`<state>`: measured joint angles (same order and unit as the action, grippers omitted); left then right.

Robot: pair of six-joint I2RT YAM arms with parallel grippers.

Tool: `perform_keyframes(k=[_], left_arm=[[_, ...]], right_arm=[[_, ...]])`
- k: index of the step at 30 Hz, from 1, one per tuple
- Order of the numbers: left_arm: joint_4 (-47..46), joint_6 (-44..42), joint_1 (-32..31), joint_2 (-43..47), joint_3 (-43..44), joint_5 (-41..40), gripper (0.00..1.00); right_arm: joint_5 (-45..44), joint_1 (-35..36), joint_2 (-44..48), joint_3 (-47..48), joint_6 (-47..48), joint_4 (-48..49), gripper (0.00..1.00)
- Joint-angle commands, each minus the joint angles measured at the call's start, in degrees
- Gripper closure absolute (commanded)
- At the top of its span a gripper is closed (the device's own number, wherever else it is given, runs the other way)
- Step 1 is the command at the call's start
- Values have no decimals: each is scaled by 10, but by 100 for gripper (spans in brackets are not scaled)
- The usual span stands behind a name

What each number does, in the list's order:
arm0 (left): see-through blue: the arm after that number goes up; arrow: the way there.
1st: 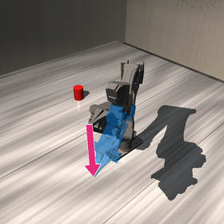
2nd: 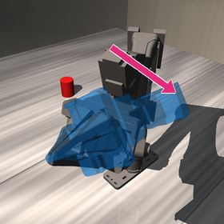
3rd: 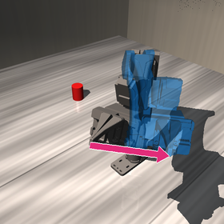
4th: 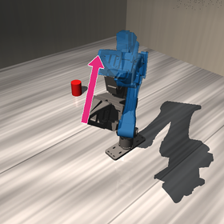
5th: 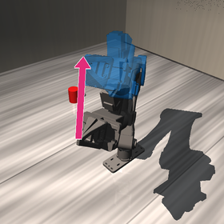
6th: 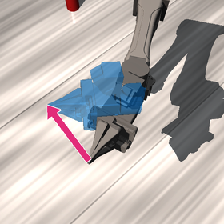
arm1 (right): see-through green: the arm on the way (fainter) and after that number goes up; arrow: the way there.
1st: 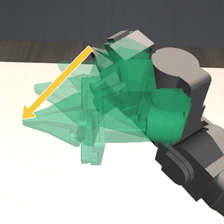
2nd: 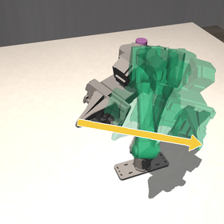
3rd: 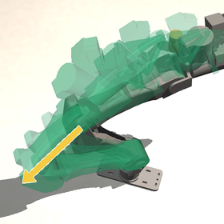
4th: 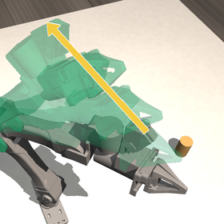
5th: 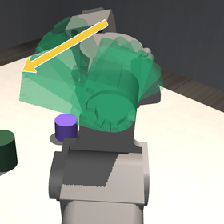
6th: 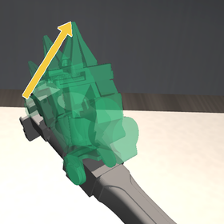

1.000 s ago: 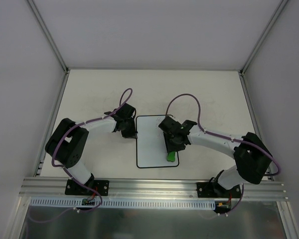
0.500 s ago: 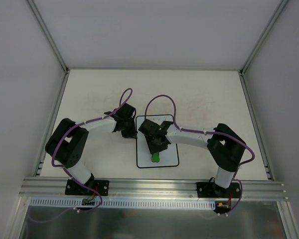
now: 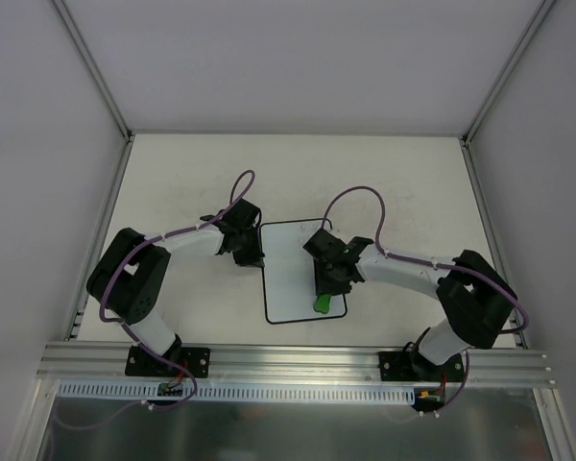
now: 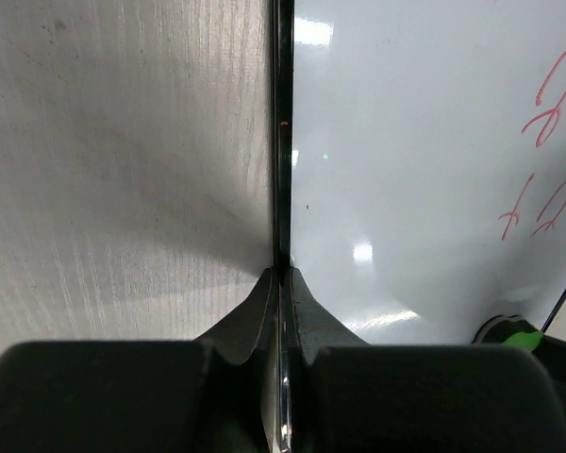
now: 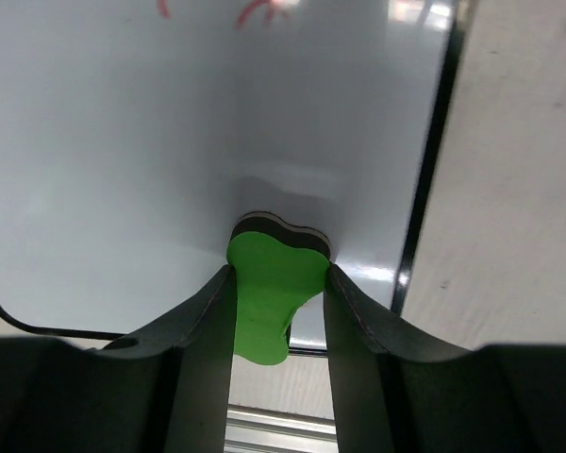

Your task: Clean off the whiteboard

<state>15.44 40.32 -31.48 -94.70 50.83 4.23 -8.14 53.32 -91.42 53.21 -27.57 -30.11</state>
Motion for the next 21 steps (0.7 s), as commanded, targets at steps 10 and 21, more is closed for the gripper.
perform_keyframes(k=[10,21], left_arm=[[84,-37,13,-14,-45,-66,100],[84,-38,13,-8,-45,-63,100]], right_arm=[[-54,-108,67,-108,-40,-86,100],[-119,-151,123,-68,-11,-115,100]])
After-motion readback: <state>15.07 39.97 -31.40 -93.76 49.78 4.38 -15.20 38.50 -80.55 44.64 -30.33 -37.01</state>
